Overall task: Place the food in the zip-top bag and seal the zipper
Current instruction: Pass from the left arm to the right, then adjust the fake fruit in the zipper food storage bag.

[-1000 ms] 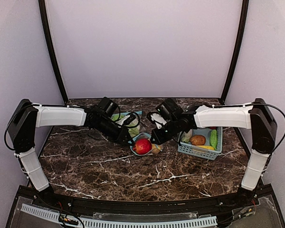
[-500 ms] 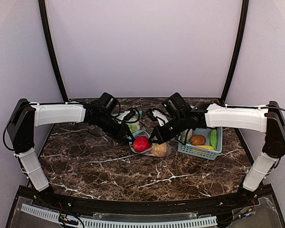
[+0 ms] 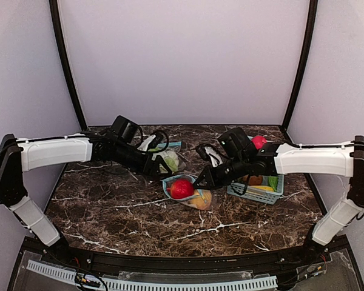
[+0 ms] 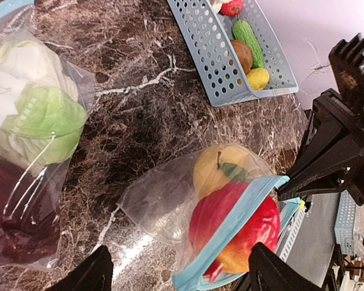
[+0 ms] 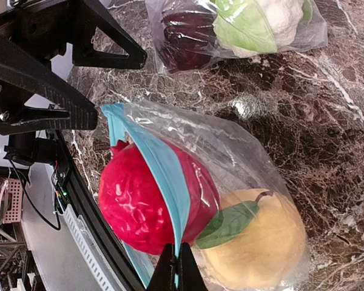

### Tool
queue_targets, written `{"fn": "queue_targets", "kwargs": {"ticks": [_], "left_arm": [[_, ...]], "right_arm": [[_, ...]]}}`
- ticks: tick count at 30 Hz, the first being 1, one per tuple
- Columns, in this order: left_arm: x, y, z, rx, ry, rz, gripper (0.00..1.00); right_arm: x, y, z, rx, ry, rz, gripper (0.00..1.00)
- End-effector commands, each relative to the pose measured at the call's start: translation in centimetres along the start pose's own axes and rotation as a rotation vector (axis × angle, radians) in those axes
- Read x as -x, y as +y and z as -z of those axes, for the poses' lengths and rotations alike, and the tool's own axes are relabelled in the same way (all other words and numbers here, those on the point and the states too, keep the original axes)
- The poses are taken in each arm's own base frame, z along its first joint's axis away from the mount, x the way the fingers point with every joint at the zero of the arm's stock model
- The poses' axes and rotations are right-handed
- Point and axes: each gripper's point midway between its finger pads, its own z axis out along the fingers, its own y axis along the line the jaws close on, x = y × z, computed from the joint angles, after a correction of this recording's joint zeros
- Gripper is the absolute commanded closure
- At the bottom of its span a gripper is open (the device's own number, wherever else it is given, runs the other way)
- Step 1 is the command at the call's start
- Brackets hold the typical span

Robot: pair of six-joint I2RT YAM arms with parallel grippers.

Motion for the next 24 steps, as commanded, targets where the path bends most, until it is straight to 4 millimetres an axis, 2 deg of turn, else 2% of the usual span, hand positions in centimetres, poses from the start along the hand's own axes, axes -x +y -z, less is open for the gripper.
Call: {"fn": "queue_targets", "kwargs": {"ticks": [1,2,5,8,10,12,17,24], "left_arm": [[1.3,-0.9,2.3,0.071,-0.125,-0.039,0.19],[1.2,-0.9,2.7,0.098,-0.136,-0.054,0.18],[0.6,-2.7,3.1,0.107,-0.151,-0.106,0.16],[-0.6,-4.9,2.4,0.112,-0.131,-0.196,0.11],[-1.3,-5.7,1.8,0.118,-0.116,-0.251,0.08],[-1.6,-5.8,1.1,0.129,-0.099,-0.302,0.05],[-1.8,-4.0,-0.4,0.215,-0.048,-0.39,0.02],[-2.0,-3.4,-2.0,0.217,0.006,-0.445,0.01]], "right_arm": [[1.1,1.5,0.6,0.06,-0.063,0.003,1.0],[1.1,1.6,0.6,0.065,-0.066,0.002,1.0],[1.0,1.5,0.5,0.065,-0.068,0.001,1.0],[0.8,1.5,0.4,0.075,-0.07,-0.002,1.0],[0.8,1.6,0.4,0.086,-0.069,0.0,1.0],[0.7,1.8,0.3,0.096,-0.065,0.006,1.0],[0.5,2.1,0.3,0.111,-0.059,0.018,1.0],[0.4,2.4,0.4,0.129,-0.058,0.024,1.0]]}}
